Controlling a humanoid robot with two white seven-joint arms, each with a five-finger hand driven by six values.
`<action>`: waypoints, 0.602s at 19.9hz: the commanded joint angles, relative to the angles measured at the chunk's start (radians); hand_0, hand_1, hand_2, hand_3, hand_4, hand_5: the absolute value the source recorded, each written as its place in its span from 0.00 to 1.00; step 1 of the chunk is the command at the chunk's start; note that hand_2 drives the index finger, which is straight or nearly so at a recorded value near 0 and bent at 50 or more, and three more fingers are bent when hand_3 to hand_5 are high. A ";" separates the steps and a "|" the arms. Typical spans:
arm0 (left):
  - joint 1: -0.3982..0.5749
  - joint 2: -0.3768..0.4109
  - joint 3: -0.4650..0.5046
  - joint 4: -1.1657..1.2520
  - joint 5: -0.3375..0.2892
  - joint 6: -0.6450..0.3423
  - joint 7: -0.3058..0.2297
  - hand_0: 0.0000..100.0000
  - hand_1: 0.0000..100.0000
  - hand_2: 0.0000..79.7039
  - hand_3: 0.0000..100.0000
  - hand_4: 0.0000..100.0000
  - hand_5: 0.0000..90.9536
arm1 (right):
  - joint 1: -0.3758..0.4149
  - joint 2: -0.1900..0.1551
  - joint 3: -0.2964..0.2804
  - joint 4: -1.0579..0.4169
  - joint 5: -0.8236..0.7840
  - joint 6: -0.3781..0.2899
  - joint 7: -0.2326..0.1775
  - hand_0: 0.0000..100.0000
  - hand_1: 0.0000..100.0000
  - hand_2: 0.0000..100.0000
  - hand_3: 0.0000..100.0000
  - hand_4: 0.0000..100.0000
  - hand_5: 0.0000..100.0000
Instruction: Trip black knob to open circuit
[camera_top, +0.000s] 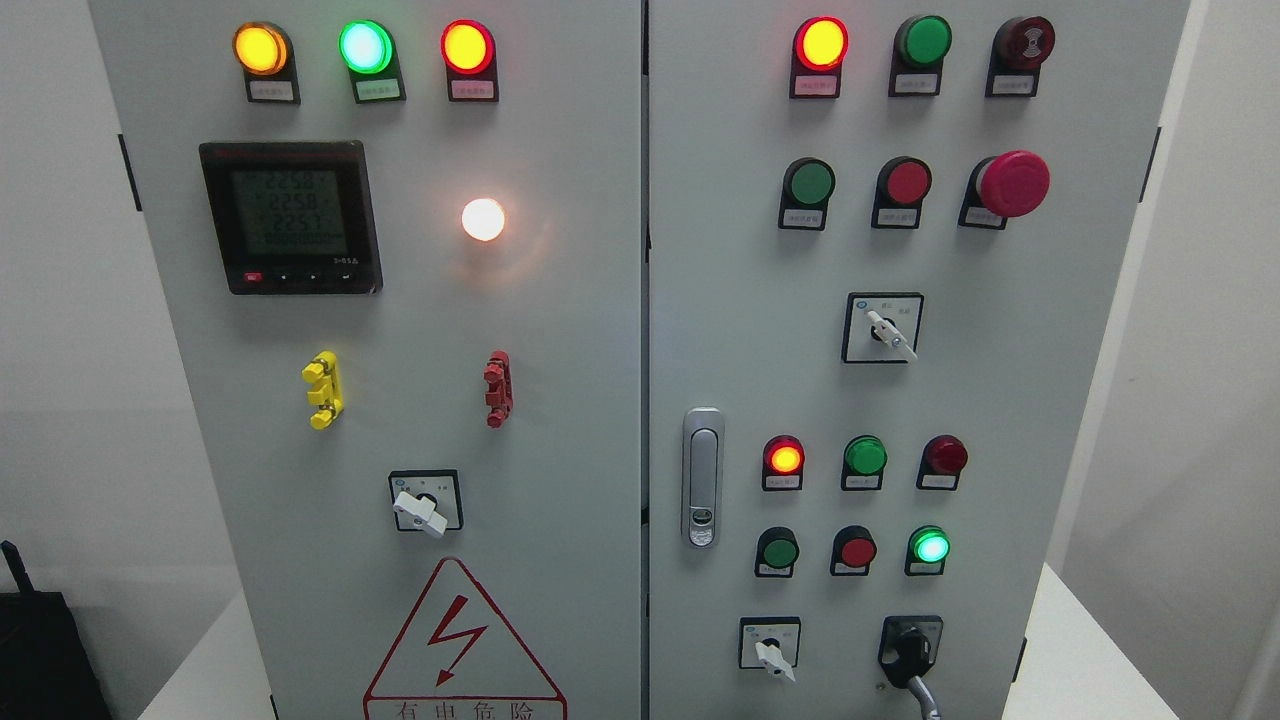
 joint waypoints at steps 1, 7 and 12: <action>0.000 -0.001 0.001 0.001 0.002 0.001 0.000 0.12 0.39 0.00 0.00 0.00 0.00 | -0.026 -0.001 0.039 -0.050 0.011 -0.018 0.026 1.00 1.00 0.00 1.00 1.00 0.90; 0.000 -0.001 0.001 0.001 0.002 0.000 0.000 0.12 0.39 0.00 0.00 0.00 0.00 | -0.018 -0.001 0.036 -0.047 0.013 -0.021 0.026 1.00 1.00 0.00 1.00 1.00 0.90; 0.000 -0.001 0.001 0.001 0.002 0.000 0.000 0.12 0.39 0.00 0.00 0.00 0.00 | -0.012 -0.002 0.030 -0.045 0.013 -0.025 0.025 1.00 1.00 0.00 1.00 1.00 0.90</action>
